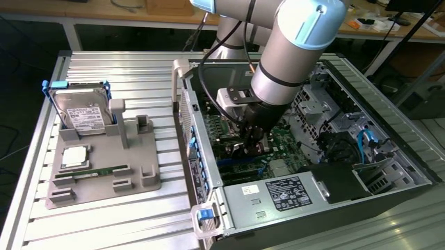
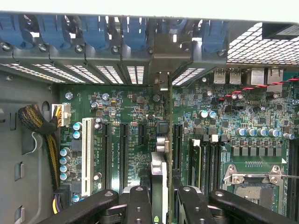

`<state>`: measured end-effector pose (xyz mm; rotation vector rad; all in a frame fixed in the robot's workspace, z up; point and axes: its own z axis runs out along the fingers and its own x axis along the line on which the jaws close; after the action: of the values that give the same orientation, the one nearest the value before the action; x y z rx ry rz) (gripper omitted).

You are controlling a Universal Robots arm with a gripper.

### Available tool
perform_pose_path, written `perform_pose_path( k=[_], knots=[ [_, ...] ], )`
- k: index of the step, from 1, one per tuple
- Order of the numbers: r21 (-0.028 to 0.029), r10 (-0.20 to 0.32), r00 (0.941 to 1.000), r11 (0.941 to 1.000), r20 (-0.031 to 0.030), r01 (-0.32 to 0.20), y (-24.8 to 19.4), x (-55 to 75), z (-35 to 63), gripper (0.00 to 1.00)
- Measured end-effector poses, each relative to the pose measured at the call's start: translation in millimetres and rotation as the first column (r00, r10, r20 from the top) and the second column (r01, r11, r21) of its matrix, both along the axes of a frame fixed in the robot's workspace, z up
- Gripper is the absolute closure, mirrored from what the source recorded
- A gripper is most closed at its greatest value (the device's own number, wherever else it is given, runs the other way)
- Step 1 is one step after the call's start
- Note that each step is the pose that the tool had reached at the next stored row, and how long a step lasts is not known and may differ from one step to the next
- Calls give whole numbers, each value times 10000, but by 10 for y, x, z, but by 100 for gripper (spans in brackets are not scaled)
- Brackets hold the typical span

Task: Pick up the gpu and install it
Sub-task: 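Insert the gpu into the slot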

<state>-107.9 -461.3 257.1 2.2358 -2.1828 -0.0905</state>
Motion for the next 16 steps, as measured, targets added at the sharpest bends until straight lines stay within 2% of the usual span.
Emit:
perform_pose_path(
  k=[16],
  knots=[
    [4, 0, 10000, 10000, 0, 0, -6, 0, -24, 73]
  ],
)
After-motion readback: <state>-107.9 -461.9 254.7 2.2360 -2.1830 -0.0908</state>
